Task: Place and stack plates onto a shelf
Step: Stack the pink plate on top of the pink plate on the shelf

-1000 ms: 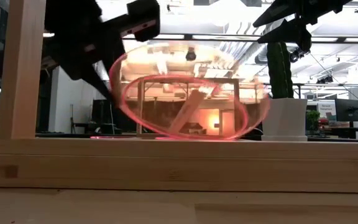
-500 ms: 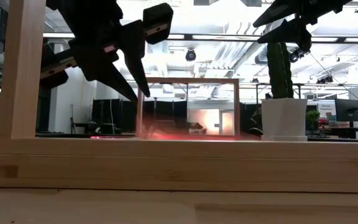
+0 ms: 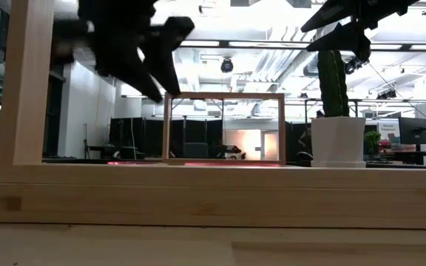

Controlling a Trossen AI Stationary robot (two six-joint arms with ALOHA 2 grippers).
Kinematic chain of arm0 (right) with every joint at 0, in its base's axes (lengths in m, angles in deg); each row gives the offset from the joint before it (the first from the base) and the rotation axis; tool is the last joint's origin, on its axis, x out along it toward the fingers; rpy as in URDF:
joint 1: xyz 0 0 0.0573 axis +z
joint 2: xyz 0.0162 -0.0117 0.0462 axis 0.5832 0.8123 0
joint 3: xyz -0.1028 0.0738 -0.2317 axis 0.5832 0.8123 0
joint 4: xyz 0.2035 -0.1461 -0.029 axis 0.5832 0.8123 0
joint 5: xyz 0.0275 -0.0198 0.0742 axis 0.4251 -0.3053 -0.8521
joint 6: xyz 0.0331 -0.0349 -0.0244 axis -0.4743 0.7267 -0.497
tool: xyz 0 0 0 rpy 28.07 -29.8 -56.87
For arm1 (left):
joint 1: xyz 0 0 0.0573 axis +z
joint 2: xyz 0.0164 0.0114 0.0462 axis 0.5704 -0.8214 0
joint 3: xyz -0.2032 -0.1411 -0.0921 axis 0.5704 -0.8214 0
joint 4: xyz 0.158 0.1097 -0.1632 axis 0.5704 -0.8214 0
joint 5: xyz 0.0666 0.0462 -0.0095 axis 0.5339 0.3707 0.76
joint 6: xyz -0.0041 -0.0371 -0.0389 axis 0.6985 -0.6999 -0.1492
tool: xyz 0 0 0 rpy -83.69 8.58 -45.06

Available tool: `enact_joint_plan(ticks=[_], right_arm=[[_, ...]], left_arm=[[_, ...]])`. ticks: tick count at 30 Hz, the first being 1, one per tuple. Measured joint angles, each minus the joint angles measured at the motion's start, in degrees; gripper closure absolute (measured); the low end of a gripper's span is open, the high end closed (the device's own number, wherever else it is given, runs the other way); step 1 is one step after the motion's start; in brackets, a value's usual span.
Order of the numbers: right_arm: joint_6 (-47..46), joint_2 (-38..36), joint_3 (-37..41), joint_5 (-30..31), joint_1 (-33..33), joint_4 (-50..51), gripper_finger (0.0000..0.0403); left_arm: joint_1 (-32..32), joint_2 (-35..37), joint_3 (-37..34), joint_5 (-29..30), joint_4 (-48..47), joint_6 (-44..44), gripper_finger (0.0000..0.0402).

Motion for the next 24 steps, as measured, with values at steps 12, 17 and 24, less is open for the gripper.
enact_joint_plan(ticks=[12,17,24], right_arm=[[-1.5,0.0,0.0,0.0,0.0,-0.2,0.0208],[-2.4,0.0,0.0,0.0,0.0,-0.5,0.0208],[-2.4,0.0,0.0,0.0,0.0,-1.0,0.0208]], left_arm=[[11.1,26.3,-7.8,-16.6,0.3,-41.2,0.0279],[12.2,40.5,-19.4,-6.4,19.5,-49.0,0.0279],[12.3,51.1,-27.4,0.3,27.5,-53.2,0.0279]])
